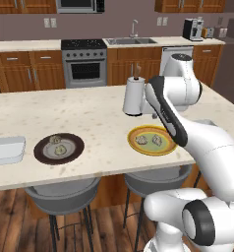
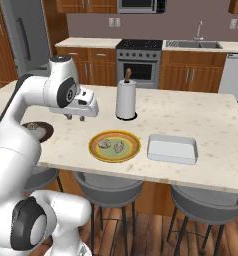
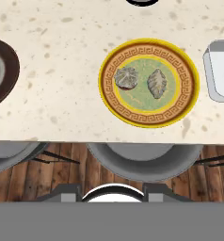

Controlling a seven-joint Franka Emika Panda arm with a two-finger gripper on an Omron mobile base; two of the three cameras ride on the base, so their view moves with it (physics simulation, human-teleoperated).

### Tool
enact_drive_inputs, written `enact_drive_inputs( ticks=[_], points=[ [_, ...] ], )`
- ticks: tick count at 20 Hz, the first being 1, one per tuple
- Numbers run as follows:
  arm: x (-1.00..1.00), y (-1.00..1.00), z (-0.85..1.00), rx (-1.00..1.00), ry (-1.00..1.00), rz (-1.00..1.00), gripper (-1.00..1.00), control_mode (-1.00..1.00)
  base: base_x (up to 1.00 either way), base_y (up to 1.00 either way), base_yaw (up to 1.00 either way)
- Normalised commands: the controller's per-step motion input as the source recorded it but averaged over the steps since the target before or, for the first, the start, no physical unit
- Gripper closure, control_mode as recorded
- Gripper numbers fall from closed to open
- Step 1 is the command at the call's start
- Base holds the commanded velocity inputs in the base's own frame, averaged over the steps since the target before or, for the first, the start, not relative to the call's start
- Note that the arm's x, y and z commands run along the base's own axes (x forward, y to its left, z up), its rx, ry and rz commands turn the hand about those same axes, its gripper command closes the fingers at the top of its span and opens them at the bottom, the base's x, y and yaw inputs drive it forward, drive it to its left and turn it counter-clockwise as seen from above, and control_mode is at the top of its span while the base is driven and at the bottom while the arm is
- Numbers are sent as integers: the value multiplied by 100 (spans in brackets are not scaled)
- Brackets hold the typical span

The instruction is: Place two dumplings into each of the tupperware containers and then place the containers in the fridge.

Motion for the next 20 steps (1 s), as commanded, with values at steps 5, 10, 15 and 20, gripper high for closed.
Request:
enact_drive_inputs(
  ticks=[5,10,15,20],
  points=[
    [1,-29,-18,0,0,0,-100,-100,0,0,0],
    [21,-59,-51,0,0,0,-100,-100,0,0,0],
    [50,-42,-51,1,0,-2,-100,-100,0,0,0],
    [51,-26,-60,1,0,-2,-100,-100,0,0,0]
  ],
)
